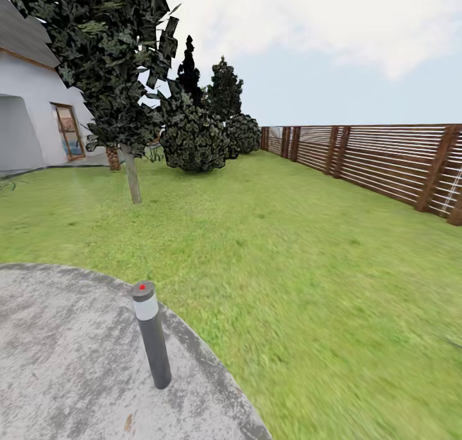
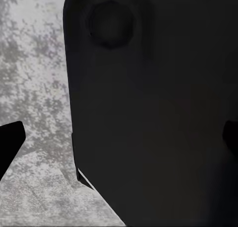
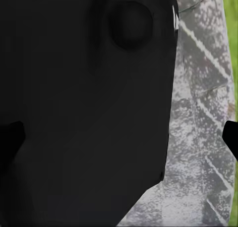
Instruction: In the garden, pick up the pesticide atomizer on the floor and spray pesticide onto both trees until each tree trunk is fully covered.
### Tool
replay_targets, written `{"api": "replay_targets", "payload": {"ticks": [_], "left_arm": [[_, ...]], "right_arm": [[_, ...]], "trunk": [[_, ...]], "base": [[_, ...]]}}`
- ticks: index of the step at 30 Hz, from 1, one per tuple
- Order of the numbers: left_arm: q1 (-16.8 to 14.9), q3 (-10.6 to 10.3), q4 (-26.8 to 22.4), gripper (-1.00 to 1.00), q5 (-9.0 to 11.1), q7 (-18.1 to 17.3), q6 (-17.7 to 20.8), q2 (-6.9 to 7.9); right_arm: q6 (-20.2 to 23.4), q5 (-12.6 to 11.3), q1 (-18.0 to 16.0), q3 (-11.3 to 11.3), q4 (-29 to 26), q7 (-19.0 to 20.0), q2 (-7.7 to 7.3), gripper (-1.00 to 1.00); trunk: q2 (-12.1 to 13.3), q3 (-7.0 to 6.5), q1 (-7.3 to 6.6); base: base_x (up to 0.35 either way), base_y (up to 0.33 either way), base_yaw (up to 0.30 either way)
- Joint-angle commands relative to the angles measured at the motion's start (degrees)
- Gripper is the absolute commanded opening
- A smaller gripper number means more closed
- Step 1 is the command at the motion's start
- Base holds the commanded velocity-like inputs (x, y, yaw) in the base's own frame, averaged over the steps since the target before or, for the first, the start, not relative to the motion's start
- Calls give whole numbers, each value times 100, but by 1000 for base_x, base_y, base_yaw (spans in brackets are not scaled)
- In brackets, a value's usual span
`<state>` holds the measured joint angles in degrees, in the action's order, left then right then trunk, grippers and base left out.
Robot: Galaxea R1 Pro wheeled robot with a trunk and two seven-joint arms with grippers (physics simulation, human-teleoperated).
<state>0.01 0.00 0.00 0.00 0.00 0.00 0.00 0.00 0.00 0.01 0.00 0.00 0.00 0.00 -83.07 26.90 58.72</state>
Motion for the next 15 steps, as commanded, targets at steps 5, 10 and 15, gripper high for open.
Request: {"api": "replay_targets", "payload": {"ticks": [5,10,15], "left_arm": [[-69,-22,-62,100,8,-5,-35,98],[-69,-22,-62,100,8,-5,-35,98],[-69,-22,-62,100,8,-5,-35,98]], "right_arm": [[0,8,6,-20,-76,8,-74,100],[0,8,6,-20,-76,8,-74,100],[0,8,6,-20,-76,8,-74,100]], "trunk": [[-1,3,0],[-1,3,0],[-1,3,0]], "base": [[0,0,0],[0,0,0],[0,0,0]]}}
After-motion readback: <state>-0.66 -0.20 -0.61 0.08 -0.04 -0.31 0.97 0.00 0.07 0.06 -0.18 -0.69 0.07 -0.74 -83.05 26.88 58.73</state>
